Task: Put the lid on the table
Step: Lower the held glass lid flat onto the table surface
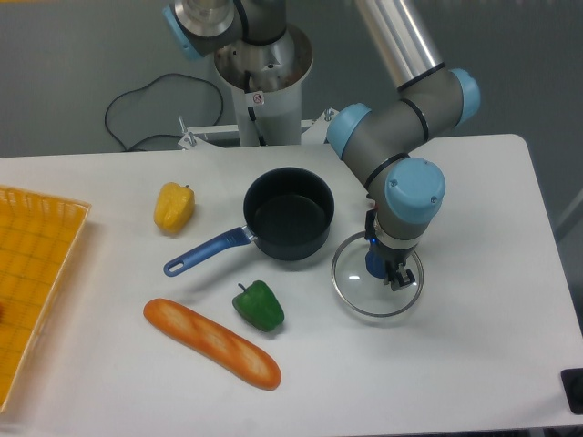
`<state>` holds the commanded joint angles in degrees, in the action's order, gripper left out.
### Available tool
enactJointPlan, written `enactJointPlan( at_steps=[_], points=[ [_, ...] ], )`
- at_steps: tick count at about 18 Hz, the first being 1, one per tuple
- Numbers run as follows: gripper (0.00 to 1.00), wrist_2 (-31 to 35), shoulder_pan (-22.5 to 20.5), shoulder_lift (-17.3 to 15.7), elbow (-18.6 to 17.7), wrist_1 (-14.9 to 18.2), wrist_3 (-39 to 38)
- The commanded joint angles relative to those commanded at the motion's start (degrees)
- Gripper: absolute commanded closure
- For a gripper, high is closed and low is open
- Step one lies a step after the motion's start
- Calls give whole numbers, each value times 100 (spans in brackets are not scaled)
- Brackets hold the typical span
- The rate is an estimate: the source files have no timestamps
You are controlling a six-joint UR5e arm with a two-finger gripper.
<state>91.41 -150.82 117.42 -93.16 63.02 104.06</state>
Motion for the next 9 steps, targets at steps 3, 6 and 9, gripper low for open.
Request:
enactJointPlan(
  at_steps=[3,6,9],
  points=[
    [41,0,17,35,-17,-9,-9],
    [41,0,44,88,-44,-105,-9],
    [41,9,53,132,-79,-158,0]
  ],
)
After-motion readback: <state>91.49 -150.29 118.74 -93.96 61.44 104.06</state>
